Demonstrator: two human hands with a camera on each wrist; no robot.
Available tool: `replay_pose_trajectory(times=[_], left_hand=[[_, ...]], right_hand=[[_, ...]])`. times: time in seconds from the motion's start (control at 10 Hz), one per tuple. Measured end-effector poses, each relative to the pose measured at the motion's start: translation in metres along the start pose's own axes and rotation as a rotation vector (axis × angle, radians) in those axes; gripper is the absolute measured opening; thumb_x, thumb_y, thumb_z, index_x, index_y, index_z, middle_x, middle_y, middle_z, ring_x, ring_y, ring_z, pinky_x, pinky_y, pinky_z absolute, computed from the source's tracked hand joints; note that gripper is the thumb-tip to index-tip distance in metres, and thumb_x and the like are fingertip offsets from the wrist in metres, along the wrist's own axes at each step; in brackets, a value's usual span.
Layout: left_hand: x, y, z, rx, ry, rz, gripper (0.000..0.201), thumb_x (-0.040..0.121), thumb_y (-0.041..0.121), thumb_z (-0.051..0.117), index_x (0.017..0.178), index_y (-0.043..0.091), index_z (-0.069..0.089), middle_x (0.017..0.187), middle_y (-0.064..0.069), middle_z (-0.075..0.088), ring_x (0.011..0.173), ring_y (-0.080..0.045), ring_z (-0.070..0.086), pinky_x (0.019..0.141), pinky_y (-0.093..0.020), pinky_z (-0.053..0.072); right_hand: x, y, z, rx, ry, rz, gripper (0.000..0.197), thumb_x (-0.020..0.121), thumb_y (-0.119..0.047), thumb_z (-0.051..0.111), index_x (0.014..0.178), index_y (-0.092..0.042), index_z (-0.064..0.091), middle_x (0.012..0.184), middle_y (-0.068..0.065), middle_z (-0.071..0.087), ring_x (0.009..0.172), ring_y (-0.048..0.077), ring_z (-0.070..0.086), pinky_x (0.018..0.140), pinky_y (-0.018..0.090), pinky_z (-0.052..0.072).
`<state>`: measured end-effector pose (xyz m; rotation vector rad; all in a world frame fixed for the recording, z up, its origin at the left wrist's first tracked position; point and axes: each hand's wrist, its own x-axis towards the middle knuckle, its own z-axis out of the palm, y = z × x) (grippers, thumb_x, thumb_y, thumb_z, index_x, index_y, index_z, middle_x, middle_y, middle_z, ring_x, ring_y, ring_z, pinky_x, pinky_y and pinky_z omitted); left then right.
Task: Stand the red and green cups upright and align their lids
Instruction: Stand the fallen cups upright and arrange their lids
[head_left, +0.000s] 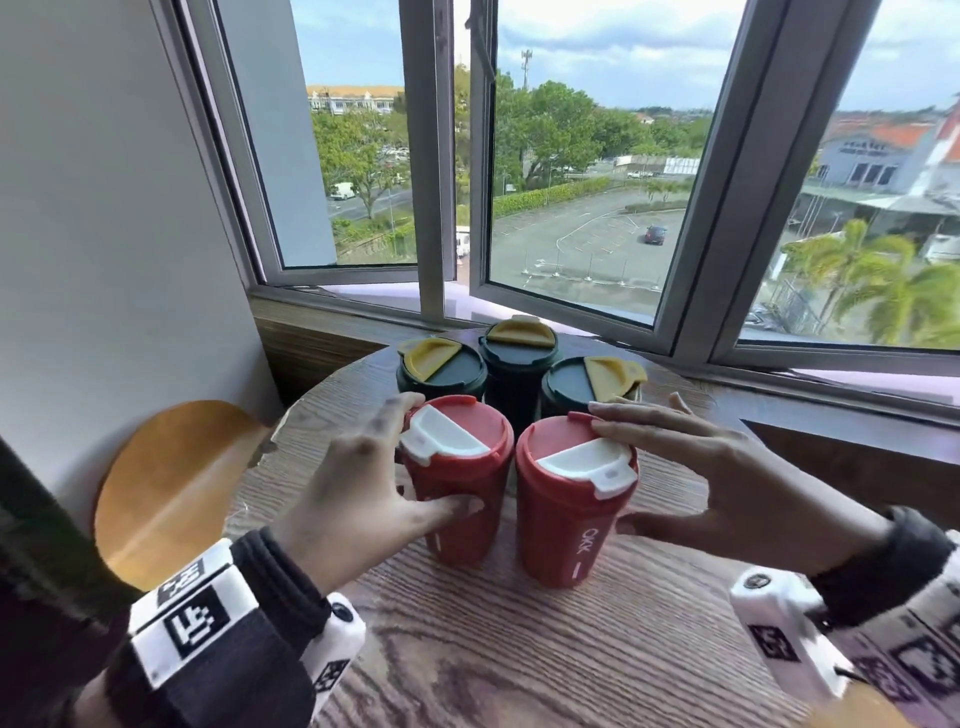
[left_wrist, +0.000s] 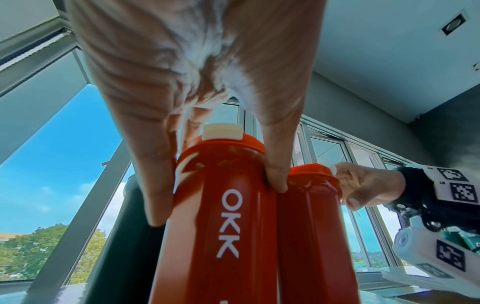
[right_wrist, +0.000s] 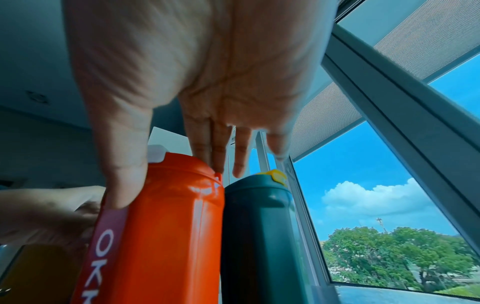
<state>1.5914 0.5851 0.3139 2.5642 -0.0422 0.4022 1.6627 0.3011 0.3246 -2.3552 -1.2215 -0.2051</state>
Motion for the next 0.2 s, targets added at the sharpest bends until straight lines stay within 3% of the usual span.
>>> replay_pose_trajectory(times=[0.1, 0.2], left_hand=[[-0.009, -0.001, -0.006, -0.018, -0.02, -0.013, 0.101, 0.058, 0.061, 0.073, 0.142, 0.029, 0.028, 0.136, 0.011, 0.047, 0.116, -0.003, 0.049, 0.095, -0.015, 0.035], [-0.035, 0.0, -0.022, -0.031, -0.05, -0.061, 0.1, 0.058, 0.068, 0.064, 0.143, 0.042, 0.017, 0.141, 0.023, 0.036, 0.108, 0.009, 0.048, 0.099, -0.019, 0.039]], right_hand=[[-0.013, 0.0, 0.001, -0.016, 0.035, 0.043, 0.077, 0.075, -0.063, 0.06, 0.142, -0.032, 0.037, 0.147, -0.021, 0.035, 0.135, -0.003, 0.032, 0.111, 0.051, 0.031], [-0.039, -0.006, 0.002, -0.011, 0.062, 0.099, 0.077, 0.076, -0.068, 0.057, 0.142, -0.041, 0.03, 0.146, -0.026, 0.033, 0.135, -0.005, 0.032, 0.111, 0.03, 0.032]])
